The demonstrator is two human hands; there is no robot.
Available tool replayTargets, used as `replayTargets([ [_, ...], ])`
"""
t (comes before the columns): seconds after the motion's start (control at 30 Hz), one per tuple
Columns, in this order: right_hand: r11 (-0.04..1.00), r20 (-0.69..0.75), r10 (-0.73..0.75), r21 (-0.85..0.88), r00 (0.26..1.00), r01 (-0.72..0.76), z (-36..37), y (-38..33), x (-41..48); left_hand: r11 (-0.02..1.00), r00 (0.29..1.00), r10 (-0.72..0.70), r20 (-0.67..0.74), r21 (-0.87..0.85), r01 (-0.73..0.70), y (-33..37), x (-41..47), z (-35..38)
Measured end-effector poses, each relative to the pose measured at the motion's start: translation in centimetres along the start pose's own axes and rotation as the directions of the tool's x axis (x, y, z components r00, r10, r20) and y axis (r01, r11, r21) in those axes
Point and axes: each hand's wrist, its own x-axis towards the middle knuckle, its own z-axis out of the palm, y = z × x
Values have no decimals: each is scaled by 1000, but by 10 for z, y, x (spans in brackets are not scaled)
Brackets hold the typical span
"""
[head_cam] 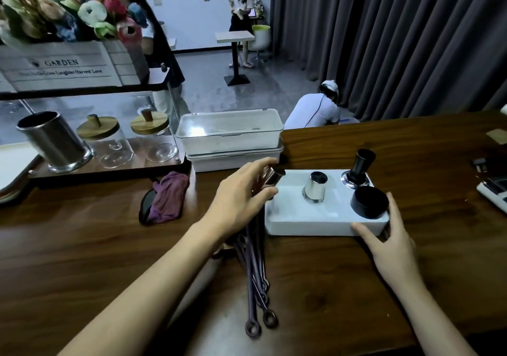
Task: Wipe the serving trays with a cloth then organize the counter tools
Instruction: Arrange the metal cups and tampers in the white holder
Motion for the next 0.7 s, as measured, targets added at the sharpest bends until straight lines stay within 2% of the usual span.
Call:
replayTargets([
  [0.13, 1000, -2, 2, -12, 1000, -2, 0, 1, 2, 995, 998, -56, 1, -85, 56, 27, 12, 27],
  [0.23, 1000, -9, -3, -25, 1000, 3, 1, 1, 2, 980, 992, -112, 58, -156, 120, 39, 18, 43],
  [0.47, 999, -18, -18, -28, 1000, 18, 1, 3, 2, 967, 969, -178, 171, -150, 204, 45, 21, 75],
  [0.7, 1000, -11, -20, 5, 1000, 20, 0, 6, 3, 983, 947, -147, 285, -61, 171, 38, 26, 84],
])
